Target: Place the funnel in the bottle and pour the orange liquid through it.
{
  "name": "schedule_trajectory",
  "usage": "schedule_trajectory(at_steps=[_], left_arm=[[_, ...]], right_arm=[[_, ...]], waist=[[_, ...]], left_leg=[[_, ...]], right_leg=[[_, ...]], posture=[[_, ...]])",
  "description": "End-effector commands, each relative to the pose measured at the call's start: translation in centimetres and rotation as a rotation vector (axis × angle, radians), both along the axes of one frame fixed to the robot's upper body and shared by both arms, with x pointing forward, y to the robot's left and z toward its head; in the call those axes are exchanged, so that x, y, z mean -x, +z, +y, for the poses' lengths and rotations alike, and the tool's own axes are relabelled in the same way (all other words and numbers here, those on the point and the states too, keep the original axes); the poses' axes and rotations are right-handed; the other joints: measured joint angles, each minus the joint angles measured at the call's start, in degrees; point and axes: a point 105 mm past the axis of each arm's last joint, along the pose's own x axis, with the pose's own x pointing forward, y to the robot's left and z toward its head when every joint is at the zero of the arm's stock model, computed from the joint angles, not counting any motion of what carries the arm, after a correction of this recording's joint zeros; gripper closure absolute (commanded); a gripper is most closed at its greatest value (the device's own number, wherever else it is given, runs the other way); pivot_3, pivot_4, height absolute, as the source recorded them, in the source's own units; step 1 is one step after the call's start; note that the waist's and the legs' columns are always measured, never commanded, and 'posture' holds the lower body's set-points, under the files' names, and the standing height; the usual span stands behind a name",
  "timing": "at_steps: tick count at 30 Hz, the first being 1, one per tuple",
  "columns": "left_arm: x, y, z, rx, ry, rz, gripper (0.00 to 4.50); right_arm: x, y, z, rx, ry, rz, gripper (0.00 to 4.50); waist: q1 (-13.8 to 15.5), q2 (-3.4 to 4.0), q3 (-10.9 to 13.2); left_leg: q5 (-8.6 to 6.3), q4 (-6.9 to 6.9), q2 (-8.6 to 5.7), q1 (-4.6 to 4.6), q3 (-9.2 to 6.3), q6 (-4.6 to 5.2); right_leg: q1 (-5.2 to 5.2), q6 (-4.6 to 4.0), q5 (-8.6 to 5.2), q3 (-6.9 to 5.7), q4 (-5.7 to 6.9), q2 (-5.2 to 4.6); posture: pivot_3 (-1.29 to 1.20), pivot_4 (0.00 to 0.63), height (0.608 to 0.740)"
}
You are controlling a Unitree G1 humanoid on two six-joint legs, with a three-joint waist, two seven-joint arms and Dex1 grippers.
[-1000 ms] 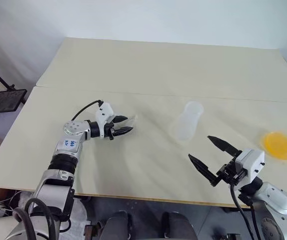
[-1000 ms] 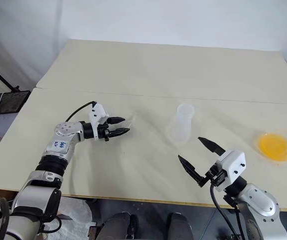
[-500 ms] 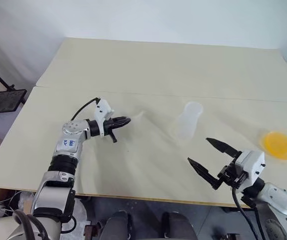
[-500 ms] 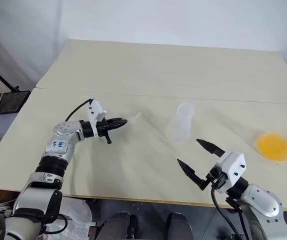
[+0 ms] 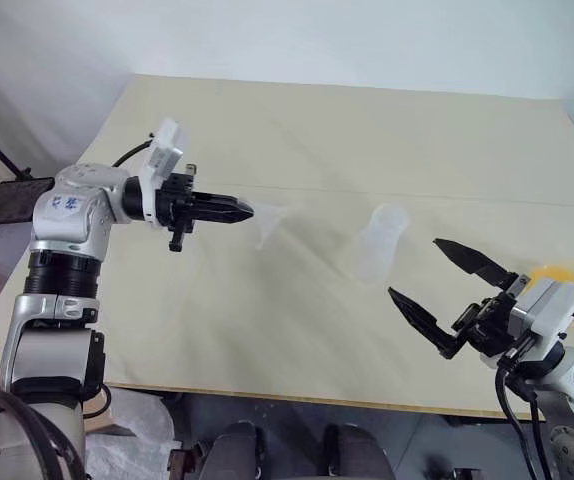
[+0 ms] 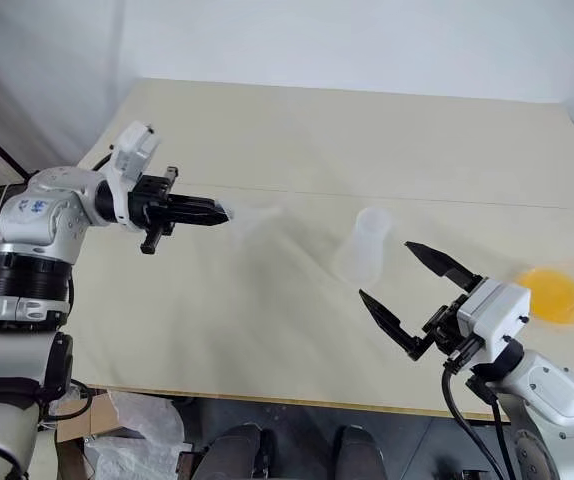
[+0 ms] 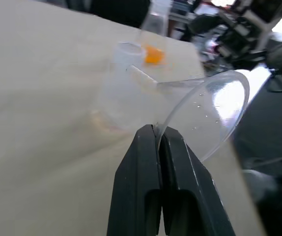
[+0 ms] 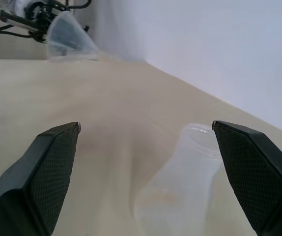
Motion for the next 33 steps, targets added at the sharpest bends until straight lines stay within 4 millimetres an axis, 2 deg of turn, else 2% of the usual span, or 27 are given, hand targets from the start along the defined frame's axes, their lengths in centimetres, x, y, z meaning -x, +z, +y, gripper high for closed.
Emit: schedule_trajectory(at_steps=[1, 4, 7, 11, 13, 18, 25, 33], left_arm=[[0.5, 1.5, -2.1, -0.058, -0.069, 0.039, 4.48], [-0.2, 2.7, -4.7, -0.053, -0.075, 0.071, 4.48], [-0.5, 3.3, -6.4, -0.070, -0.078, 0.098, 4.48], [-1.0, 3.9, -9.2, -0.173, -0.046, 0.140, 4.48], [-1.4, 4.6, -10.0, -0.175, -0.006, 0.198, 4.48], [-1.9, 6.0, -12.5, -0.166, 0.026, 0.183, 4.48], [-3.2, 5.1, -13.5, -0.244, 0.117, 0.182, 4.48], [-2.4, 5.1, -13.9, -0.306, 0.076, 0.237, 4.48]], right_arm=[[0.6, 0.7, -1.1, -0.012, -0.053, -0.032, 0.00], [0.8, 0.0, -2.3, -0.023, -0.108, -0.001, 0.00], [1.0, -0.4, -3.1, -0.034, -0.152, 0.017, 0.00], [1.9, -2.1, -4.7, -0.037, -0.227, 0.070, 0.00], [2.2, -2.4, -4.9, -0.044, -0.239, 0.077, 0.00], [2.7, -3.3, -4.6, -0.066, -0.242, 0.093, 0.00], [3.1, -3.9, -4.5, -0.067, -0.245, 0.095, 0.00], [3.0, -4.3, -4.3, -0.076, -0.254, 0.083, 0.00]], waist=[[-0.01, 0.00, 0.00], [0.24, -0.03, 0.02], [0.05, -0.03, 0.02], [-0.02, -0.03, 0.02], [-0.03, -0.04, 0.03], [-0.08, -0.04, 0.03], [-0.06, -0.04, 0.03], [0.03, -0.04, 0.03]], left_leg=[[0.00, 0.00, 0.01, 0.00, 0.01, 0.00], [0.01, 0.01, 0.02, -0.04, -0.02, -0.01], [0.01, 0.01, -0.01, -0.04, 0.02, 0.00], [0.01, -0.04, -0.02, -0.05, 0.07, -0.02], [0.02, -0.05, 0.00, -0.08, 0.08, -0.02], [0.02, -0.05, 0.05, -0.07, 0.16, -0.02], [0.01, -0.05, 0.03, -0.07, 0.20, -0.01], [0.02, -0.03, 0.01, -0.37, 0.29, -0.02]], right_leg=[[-0.01, 0.00, 0.00, 0.01, 0.01, 0.02], [0.00, 0.00, 0.00, 0.00, 0.00, 0.03], [0.00, 0.00, 0.00, 0.04, -0.04, 0.01], [-0.07, 0.00, 0.00, 0.05, -0.02, 0.10], [-0.10, 0.00, 0.00, 0.06, -0.02, 0.10], [-0.14, 0.00, -0.01, 0.14, -0.04, 0.08], [-0.17, 0.01, -0.01, 0.16, -0.05, 0.06], [-0.55, 0.00, -0.01, 0.22, 0.05, 0.06]], posture=[[0.00, 0.150, 0.740], [0.00, 0.150, 0.740], [0.00, 0.150, 0.740], [0.00, 0.150, 0.740], [0.00, 0.150, 0.740], [0.00, 0.150, 0.740], [0.00, 0.150, 0.740], [0.00, 0.150, 0.740]])
